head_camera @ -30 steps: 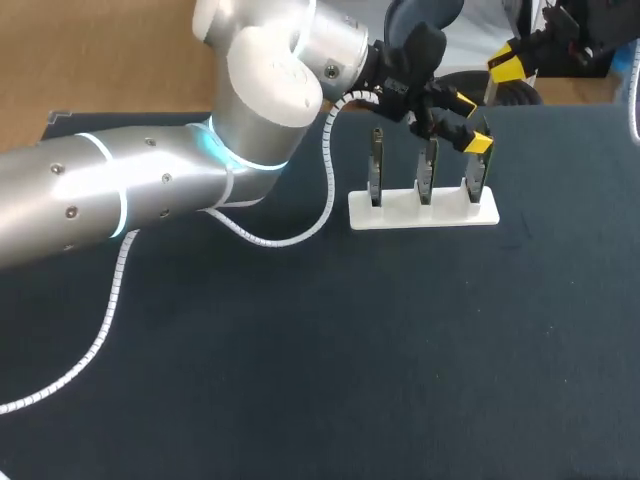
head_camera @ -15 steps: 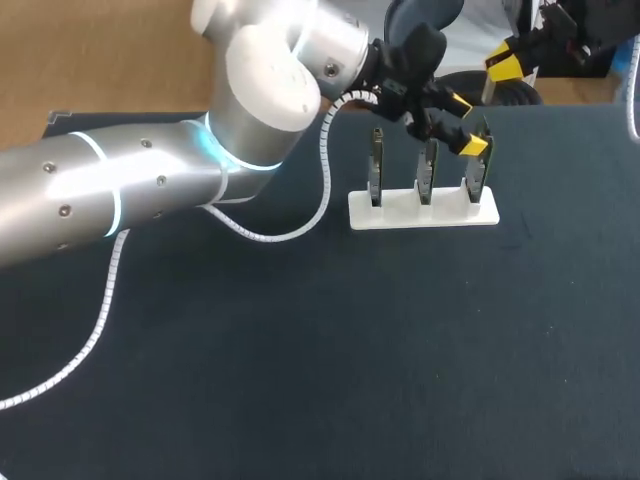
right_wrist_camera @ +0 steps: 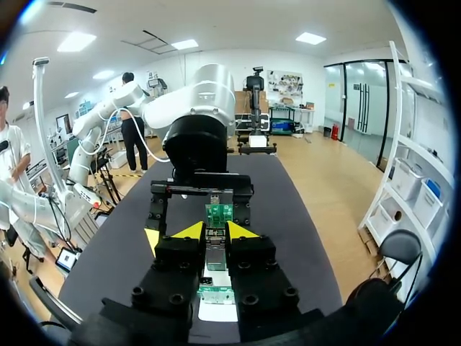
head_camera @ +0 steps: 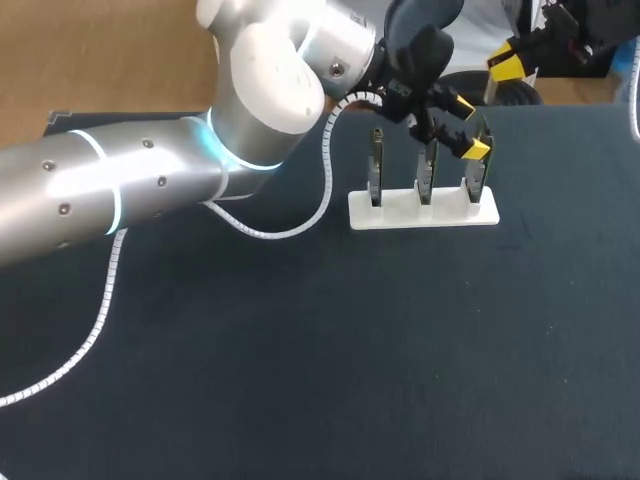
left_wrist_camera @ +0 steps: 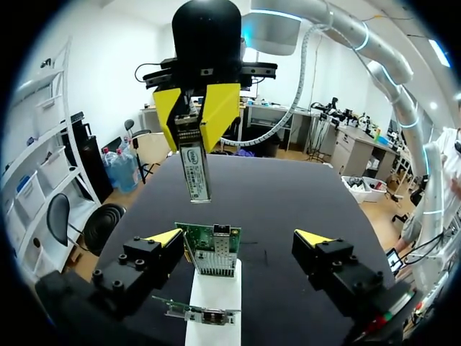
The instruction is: Pick up the optical module with the left hand, and insert it into the network port with the right hand.
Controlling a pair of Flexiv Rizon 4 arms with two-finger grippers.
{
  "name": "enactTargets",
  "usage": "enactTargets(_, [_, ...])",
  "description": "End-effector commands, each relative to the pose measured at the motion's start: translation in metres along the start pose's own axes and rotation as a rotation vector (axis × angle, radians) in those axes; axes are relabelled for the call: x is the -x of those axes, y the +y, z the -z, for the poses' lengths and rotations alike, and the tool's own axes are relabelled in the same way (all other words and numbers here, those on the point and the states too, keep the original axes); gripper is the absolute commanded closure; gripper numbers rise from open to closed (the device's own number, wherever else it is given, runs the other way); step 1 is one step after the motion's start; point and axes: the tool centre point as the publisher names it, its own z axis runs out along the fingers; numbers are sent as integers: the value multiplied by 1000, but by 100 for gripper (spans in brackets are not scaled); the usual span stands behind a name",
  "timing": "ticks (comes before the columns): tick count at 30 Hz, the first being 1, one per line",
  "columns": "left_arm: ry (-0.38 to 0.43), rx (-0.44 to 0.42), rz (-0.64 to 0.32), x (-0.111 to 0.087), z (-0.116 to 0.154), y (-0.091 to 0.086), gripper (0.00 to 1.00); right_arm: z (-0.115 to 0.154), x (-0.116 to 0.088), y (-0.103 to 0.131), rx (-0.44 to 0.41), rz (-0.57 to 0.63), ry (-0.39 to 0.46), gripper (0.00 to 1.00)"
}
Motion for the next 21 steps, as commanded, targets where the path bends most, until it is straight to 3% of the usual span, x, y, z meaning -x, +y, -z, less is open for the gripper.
enactTargets(1, [11, 7, -2, 0, 3, -1, 0, -1, 0, 4, -10, -1, 3, 100])
enactTargets(21, [13, -23, -24, 1, 2, -4, 0, -2, 0, 11, -6, 4, 5, 100])
